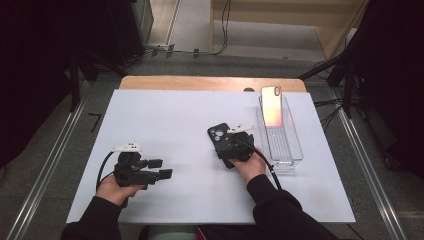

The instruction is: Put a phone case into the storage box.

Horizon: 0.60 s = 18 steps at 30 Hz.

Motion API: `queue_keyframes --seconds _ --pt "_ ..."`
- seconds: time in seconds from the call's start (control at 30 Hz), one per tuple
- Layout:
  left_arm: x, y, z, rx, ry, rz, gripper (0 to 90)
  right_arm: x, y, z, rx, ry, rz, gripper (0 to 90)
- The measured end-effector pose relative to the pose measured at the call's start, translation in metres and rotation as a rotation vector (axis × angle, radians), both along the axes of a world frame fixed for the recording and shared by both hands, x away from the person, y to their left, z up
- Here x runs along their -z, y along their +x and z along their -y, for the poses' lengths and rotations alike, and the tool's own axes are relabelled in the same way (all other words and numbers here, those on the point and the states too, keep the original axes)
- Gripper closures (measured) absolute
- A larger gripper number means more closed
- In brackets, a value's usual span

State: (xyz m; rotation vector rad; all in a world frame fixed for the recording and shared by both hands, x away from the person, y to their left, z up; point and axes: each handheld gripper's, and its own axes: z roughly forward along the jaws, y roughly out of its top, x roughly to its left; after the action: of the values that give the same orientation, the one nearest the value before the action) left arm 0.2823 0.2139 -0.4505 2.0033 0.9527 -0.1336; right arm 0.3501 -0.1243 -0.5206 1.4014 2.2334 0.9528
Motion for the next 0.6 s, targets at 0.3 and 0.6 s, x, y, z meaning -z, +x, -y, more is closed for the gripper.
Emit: queue_keyframes --seconds 0.3,0.6 --pt "-0.0002 0.0001 -0.0003 -0.001 -0.001 0.002 31.6 -0.0004 -0.0003 0.0006 0.005 0.009 0.000 10.7" --pt "-0.0004 0.0004 -0.0007 -0.003 -0.004 0.001 31.6 -0.0036 0.0029 0.0067 0.007 0.063 -0.029 12.0"
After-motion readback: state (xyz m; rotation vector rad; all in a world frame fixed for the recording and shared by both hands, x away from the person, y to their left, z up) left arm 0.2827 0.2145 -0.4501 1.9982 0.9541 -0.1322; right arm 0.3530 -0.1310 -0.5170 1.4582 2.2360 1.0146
